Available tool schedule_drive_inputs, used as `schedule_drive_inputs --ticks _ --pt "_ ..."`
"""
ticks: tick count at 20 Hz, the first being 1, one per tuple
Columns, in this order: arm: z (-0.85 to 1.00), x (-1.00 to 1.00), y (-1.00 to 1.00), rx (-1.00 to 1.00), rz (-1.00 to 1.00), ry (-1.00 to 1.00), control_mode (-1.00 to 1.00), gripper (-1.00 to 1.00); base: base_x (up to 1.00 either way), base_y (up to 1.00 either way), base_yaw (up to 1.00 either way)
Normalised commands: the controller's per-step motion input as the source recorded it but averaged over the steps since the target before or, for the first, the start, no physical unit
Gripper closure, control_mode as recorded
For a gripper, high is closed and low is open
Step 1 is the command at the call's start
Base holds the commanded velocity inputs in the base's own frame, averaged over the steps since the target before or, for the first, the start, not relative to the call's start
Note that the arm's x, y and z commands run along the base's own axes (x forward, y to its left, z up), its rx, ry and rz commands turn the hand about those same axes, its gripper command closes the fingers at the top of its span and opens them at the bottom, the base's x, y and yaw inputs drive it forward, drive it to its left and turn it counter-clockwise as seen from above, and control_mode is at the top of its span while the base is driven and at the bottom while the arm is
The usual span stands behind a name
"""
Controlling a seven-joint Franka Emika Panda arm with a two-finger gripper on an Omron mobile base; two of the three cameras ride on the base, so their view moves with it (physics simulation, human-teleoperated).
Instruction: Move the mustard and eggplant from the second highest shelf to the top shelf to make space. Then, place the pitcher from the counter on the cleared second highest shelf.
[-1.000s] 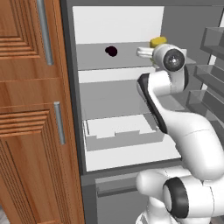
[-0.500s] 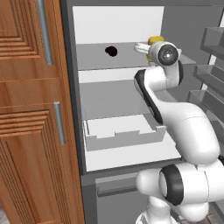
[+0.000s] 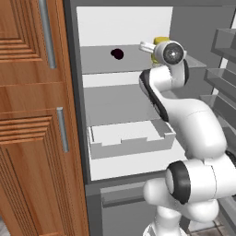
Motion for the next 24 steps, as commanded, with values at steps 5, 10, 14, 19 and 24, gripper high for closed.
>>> schedule_drive_inputs --ticks 5,10,14,19,24 --pt "-0.02 0.36 0.00 0.01 0.00 0.00 -1.00 1.00 0.00 0.00 0.00" --pt "-0.02 0.44 0.00 0.00 0.00 0.00 -1.00 1.00 0.00 0.00 0.00" --pt "-0.09 0.47 0.00 0.00 0.00 0.00 -1.00 1.00 0.00 0.00 0.00" --pt "-0.17 0.44 0.00 0.00 0.00 0.00 -1.00 1.00 0.00 0.00 0.00" --pt "-0.23 0.36 0.00 0.00 0.00 0.00 -1.00 1.00 0.00 0.00 0.00"
